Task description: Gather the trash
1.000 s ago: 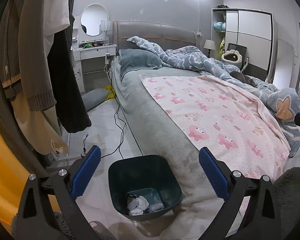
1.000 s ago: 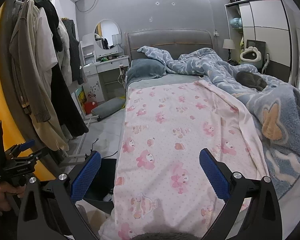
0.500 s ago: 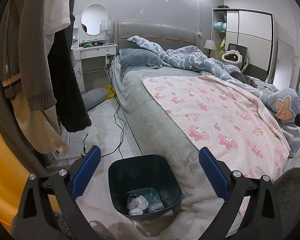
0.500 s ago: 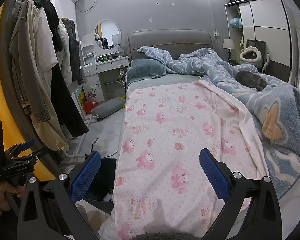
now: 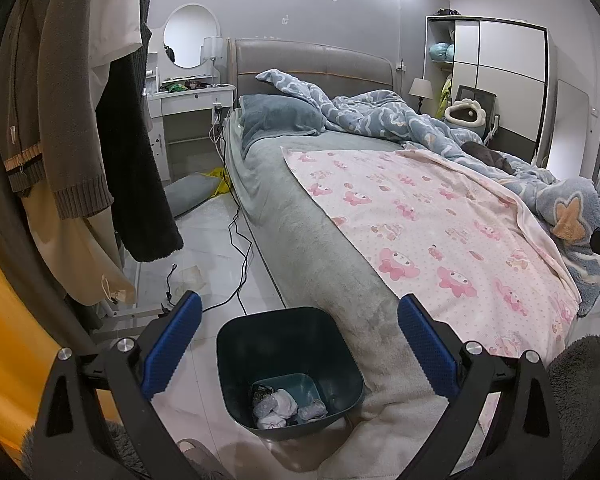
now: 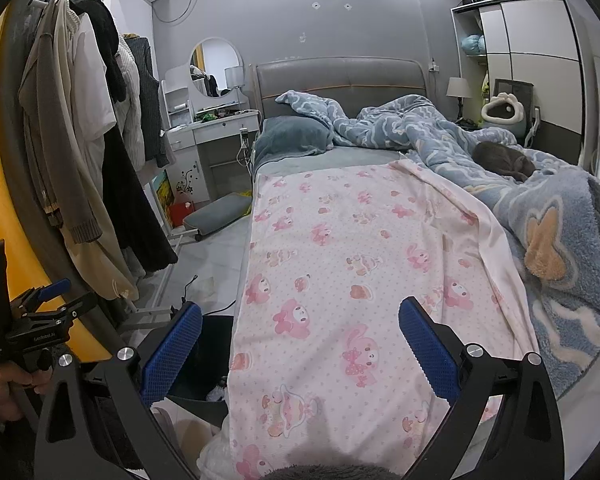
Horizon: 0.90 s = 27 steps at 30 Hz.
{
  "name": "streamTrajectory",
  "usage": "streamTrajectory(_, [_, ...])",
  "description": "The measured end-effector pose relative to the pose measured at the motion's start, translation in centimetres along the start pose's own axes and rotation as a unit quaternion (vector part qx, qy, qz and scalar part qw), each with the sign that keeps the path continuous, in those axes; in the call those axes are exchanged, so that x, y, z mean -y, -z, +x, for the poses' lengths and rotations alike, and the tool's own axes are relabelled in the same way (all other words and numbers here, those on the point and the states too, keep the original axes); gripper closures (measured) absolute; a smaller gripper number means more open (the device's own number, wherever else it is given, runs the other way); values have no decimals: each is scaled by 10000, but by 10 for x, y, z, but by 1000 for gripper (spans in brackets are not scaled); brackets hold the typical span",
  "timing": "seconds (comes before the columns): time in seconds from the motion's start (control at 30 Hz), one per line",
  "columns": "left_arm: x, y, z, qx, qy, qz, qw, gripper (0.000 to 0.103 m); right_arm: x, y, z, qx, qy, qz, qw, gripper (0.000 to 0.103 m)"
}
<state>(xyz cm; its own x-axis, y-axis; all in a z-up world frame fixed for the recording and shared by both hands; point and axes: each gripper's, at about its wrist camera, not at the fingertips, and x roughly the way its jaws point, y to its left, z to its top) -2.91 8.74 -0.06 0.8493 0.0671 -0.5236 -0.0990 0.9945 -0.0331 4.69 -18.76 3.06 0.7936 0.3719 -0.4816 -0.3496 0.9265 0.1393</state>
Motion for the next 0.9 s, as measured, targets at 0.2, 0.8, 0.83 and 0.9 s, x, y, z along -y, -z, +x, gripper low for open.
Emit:
streamTrajectory(0.2, [0,0,0,-4,3,-5,10000,3,0,0,0,-2,-4,2,10000,3])
streamTrajectory(0.8, [0,2,1,-30,6,0,10000,3,0,-1,0,-10,-2,0,10000,3])
streamTrajectory(0.83, [0,2,1,-28,4,3,10000,3,0,0,0,-7,-4,1,10000,3])
streamTrajectory(0.9, [0,2,1,-30,7,5,10000,3,0,-1,0,-10,-2,1,10000,3])
